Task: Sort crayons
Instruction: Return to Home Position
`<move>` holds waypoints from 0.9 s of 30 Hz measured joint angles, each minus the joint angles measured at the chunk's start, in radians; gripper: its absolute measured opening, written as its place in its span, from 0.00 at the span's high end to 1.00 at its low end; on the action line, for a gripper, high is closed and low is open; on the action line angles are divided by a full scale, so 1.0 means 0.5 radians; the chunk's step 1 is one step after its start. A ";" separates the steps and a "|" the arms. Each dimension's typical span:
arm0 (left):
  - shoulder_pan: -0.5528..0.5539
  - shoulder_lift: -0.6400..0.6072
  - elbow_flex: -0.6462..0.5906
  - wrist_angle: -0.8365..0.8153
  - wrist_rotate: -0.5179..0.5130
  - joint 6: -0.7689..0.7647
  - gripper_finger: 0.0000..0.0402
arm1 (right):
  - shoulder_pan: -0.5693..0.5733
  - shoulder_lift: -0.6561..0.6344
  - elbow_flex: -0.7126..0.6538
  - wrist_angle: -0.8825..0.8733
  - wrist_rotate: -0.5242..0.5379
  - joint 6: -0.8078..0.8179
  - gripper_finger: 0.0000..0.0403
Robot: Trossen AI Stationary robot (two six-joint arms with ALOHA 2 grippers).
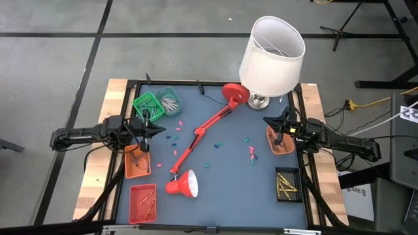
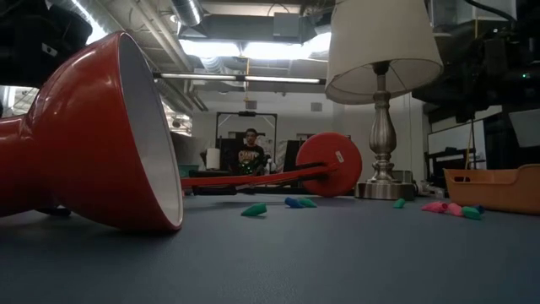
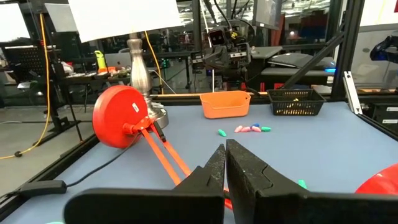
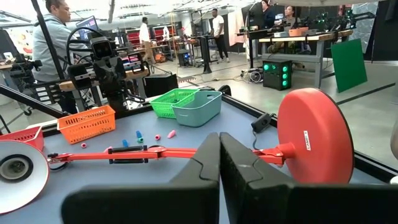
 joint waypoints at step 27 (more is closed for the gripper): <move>0.000 0.000 0.000 0.002 -0.002 0.000 1.00 | 0.001 0.000 0.000 0.000 0.000 -0.026 1.00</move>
